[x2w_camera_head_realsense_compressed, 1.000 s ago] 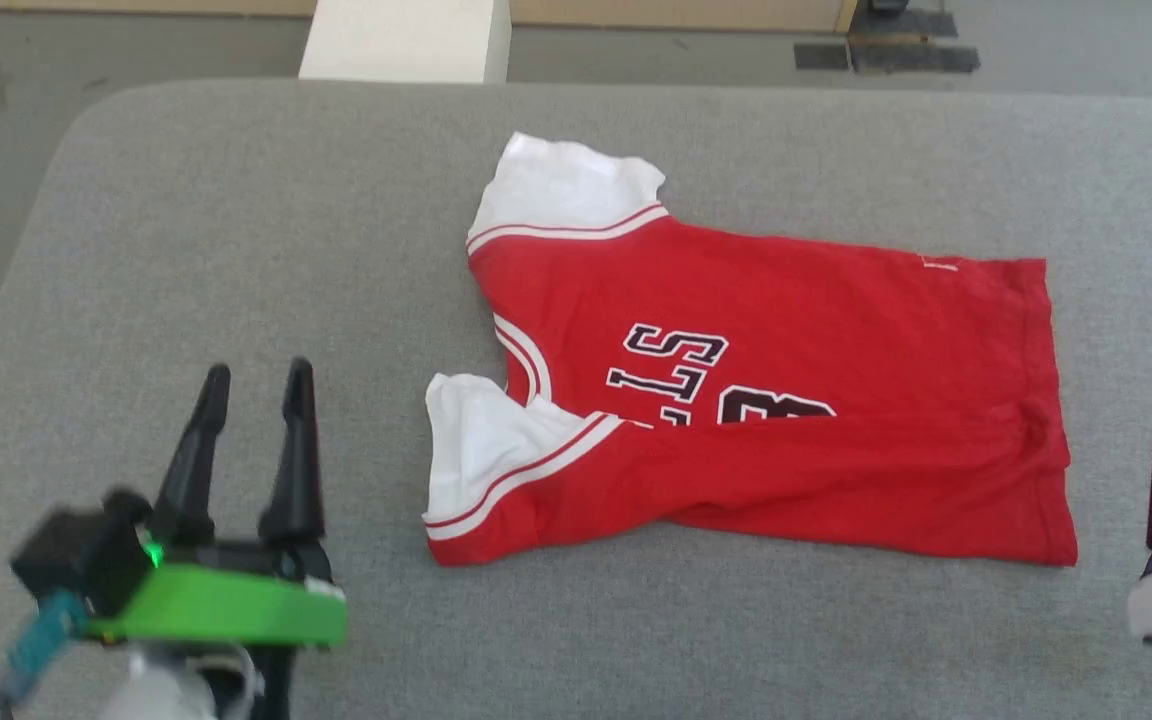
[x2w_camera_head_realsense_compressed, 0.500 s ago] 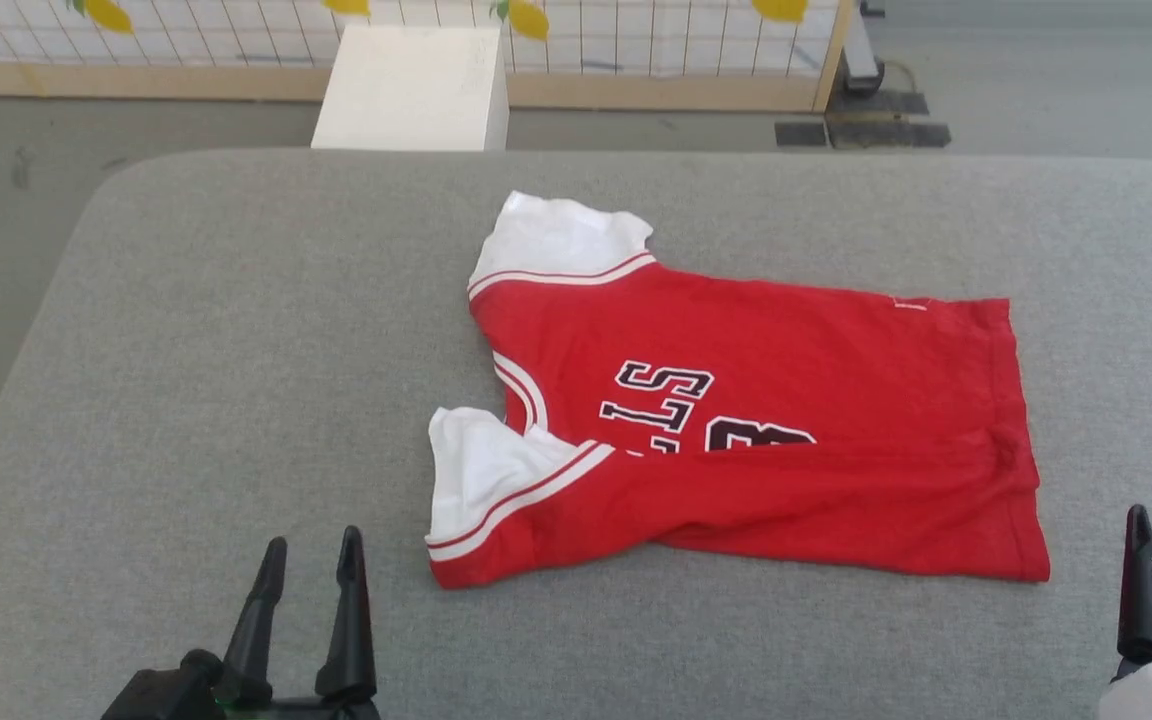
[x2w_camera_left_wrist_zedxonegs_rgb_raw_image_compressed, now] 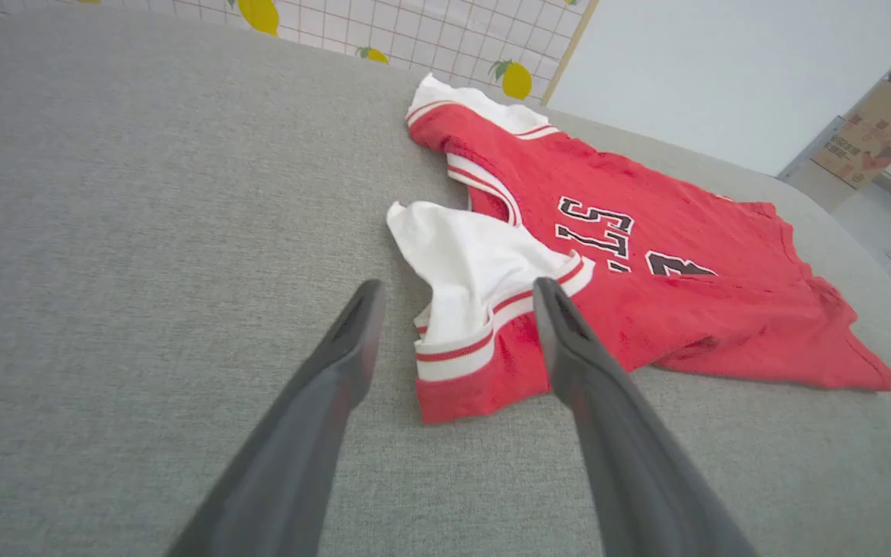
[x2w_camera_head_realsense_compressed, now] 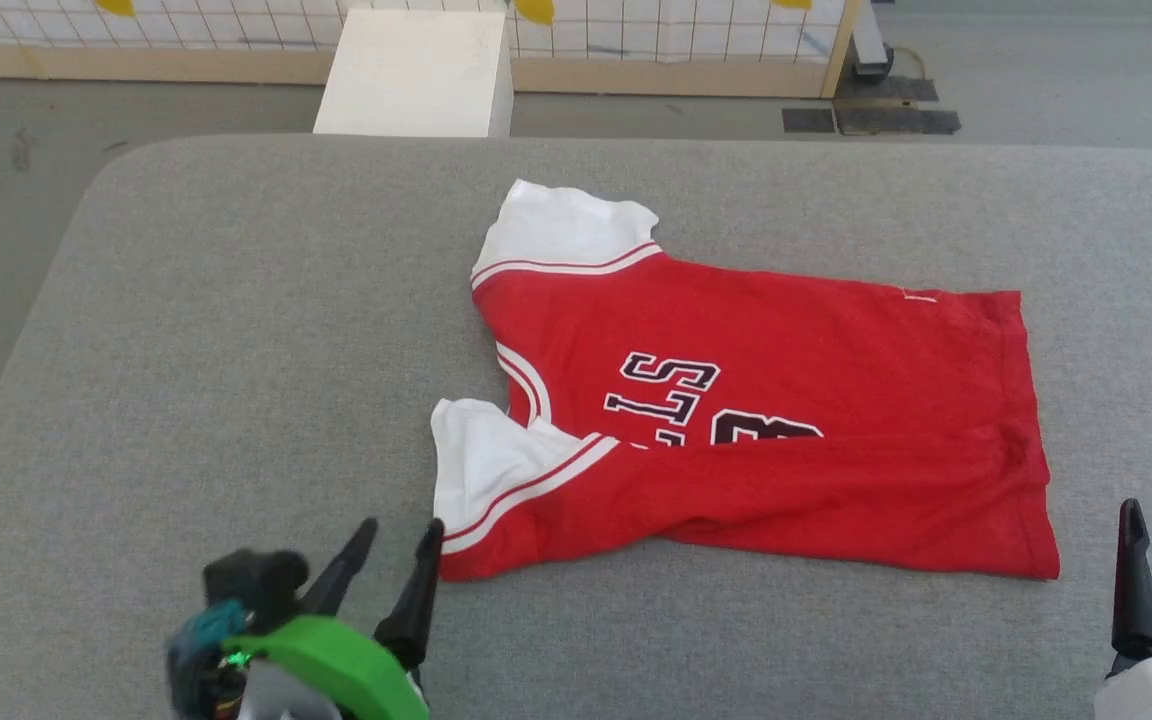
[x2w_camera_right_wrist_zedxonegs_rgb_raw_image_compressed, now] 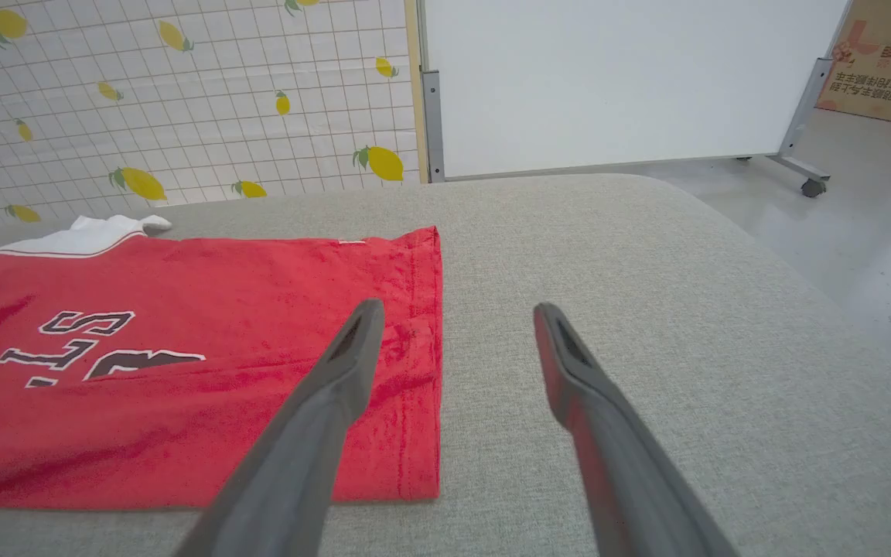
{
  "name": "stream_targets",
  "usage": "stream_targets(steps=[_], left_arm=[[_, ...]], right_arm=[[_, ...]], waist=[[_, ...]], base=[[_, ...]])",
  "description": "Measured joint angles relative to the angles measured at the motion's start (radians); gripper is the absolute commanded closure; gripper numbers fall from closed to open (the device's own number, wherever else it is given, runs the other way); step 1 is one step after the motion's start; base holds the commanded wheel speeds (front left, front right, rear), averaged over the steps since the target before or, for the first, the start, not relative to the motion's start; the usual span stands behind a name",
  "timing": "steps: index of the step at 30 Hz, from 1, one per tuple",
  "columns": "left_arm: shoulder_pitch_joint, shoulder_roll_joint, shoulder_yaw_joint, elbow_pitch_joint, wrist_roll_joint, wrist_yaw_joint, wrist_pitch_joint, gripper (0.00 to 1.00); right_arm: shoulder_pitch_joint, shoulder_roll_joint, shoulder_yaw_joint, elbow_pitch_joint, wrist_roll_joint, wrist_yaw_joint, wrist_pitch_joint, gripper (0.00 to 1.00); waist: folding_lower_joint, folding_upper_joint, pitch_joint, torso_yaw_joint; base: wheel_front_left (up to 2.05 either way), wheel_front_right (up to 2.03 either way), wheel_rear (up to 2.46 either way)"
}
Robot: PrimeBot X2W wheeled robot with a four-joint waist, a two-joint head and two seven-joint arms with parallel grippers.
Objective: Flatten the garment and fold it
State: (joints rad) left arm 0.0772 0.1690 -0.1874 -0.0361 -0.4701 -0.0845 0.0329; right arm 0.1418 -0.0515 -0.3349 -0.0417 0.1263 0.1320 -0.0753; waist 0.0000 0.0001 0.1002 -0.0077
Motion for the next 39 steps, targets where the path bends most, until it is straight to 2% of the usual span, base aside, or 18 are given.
stream_targets(steps=[4,16,21,22,23,24,25,34,39], left_arm=[[-0.077,0.024,-0.032,0.068,-0.033,-0.012,0.134,0.0],[-0.2,0.021,-0.026,0.288,-0.149,-0.007,0.333,0.0],[-0.247,0.019,-0.034,0.329,-0.188,0.005,0.431,0.0],[-0.257,0.019,-0.038,0.334,-0.19,0.005,0.435,0.04],[-0.266,0.016,-0.038,0.34,-0.192,0.005,0.433,0.56],[-0.271,0.015,-0.04,0.345,-0.192,0.005,0.431,0.74],[-0.276,0.016,-0.043,0.35,-0.192,0.001,0.424,1.0],[-0.279,-0.011,-0.054,0.349,-0.21,-0.021,0.331,1.0],[-0.244,-0.013,-0.067,0.297,-0.21,-0.025,0.3,1.0]], right_arm=[[-0.015,0.0,0.013,0.008,0.0,0.0,0.002,0.0],[-0.037,0.0,0.026,0.01,0.0,0.0,0.005,0.0],[-0.038,0.0,0.023,0.01,0.002,0.0,0.006,0.0],[-0.039,0.0,0.023,0.011,0.002,0.0,0.006,0.0],[-0.04,0.0,0.023,0.011,0.004,0.0,0.006,0.0],[-0.04,0.0,0.022,0.011,0.006,0.0,0.006,0.0],[-0.04,0.0,0.022,0.011,0.007,0.0,0.006,0.0],[-0.092,0.0,0.035,-0.001,-0.012,0.0,0.039,0.0],[-0.143,0.001,0.066,-0.021,0.007,0.0,0.198,0.0]], waist=[[0.0,0.0,0.024,-0.002],[0.0,0.0,0.064,-0.066],[0.0,0.0,0.081,-0.088],[0.0,0.0,0.086,-0.091],[0.0,0.0,0.091,-0.093],[0.0,0.0,0.094,-0.095],[0.0,0.0,0.098,-0.097],[0.0,0.0,0.103,-0.08],[0.0,0.0,0.107,-0.063]], base=[[0.0,0.0,0.0],[0.0,0.0,0.0],[0.0,0.0,0.0],[0.0,0.0,0.0],[0.0,0.0,0.0],[0.0,0.0,0.0],[0.0,0.0,0.0],[0.0,0.0,0.0],[0.0,0.0,0.0]])
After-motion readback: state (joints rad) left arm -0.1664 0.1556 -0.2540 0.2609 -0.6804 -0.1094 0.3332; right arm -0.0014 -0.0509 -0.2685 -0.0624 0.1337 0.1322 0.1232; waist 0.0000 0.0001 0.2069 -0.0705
